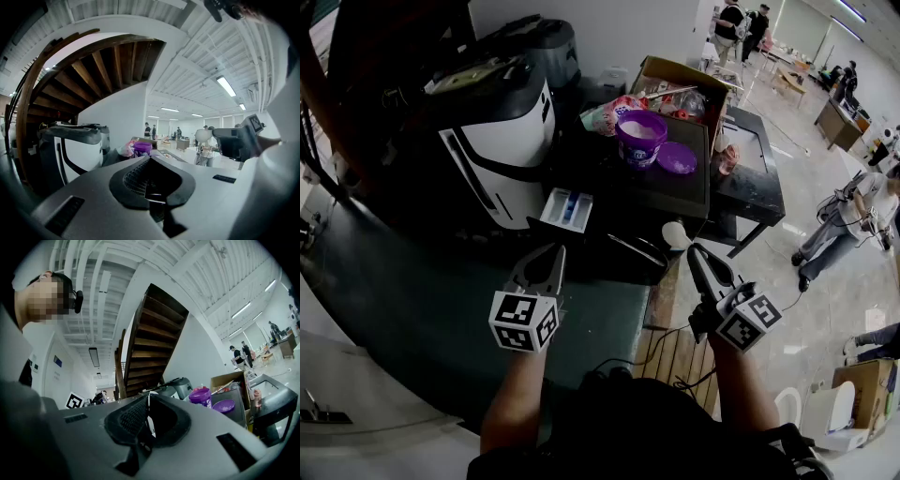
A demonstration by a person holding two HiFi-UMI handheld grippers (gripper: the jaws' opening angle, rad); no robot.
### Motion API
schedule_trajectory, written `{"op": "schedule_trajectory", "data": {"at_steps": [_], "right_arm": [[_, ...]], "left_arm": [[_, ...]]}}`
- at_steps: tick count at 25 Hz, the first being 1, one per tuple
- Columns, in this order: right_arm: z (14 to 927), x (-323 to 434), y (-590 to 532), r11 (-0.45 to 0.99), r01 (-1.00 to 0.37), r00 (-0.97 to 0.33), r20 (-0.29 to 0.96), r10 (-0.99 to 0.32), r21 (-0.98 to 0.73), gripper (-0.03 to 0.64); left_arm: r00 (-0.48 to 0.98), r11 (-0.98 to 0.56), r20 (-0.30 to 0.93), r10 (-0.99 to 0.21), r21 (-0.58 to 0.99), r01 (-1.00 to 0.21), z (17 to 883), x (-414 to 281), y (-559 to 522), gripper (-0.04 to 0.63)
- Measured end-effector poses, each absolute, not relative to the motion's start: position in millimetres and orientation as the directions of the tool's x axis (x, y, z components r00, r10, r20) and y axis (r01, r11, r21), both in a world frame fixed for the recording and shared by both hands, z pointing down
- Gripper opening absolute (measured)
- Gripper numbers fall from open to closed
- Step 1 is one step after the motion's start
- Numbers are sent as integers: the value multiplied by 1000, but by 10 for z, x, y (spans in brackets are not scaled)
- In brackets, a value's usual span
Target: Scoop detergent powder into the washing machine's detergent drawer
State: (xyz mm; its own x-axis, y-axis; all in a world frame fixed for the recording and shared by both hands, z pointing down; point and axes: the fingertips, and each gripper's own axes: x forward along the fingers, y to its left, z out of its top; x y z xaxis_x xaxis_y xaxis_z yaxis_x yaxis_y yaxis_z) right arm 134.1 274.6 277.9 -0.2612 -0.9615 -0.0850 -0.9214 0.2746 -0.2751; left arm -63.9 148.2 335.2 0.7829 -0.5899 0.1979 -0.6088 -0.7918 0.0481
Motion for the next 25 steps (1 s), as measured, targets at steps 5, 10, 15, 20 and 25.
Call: {"op": "schedule_trajectory", "data": {"at_steps": [5, 10, 15, 20, 25], "right_arm": [[2827, 1295, 2803, 274, -920, -263, -79, -962, -281, 20], [2849, 1201, 2864, 272, -917, -261, -77, -962, -292, 20], [2804, 1060, 2959, 301, -902, -281, -107, -954, -309, 21], [2787, 966, 3023, 296, -901, -270, -122, -955, -317, 21], [2821, 878, 3061, 287, -899, -264, -114, -958, -330, 21]], "left_arm": [[789, -796, 197, -582, 56, -602, 3387, -711, 1554, 8], [799, -806, 193, -570, 55, -589, 3379, -790, 1630, 8], [802, -810, 192, -566, 55, -584, 3379, -905, 1726, 8], [804, -813, 195, -561, 54, -580, 3401, -1041, 1835, 8], [807, -815, 198, -557, 58, -577, 3414, -1174, 1876, 8]]}}
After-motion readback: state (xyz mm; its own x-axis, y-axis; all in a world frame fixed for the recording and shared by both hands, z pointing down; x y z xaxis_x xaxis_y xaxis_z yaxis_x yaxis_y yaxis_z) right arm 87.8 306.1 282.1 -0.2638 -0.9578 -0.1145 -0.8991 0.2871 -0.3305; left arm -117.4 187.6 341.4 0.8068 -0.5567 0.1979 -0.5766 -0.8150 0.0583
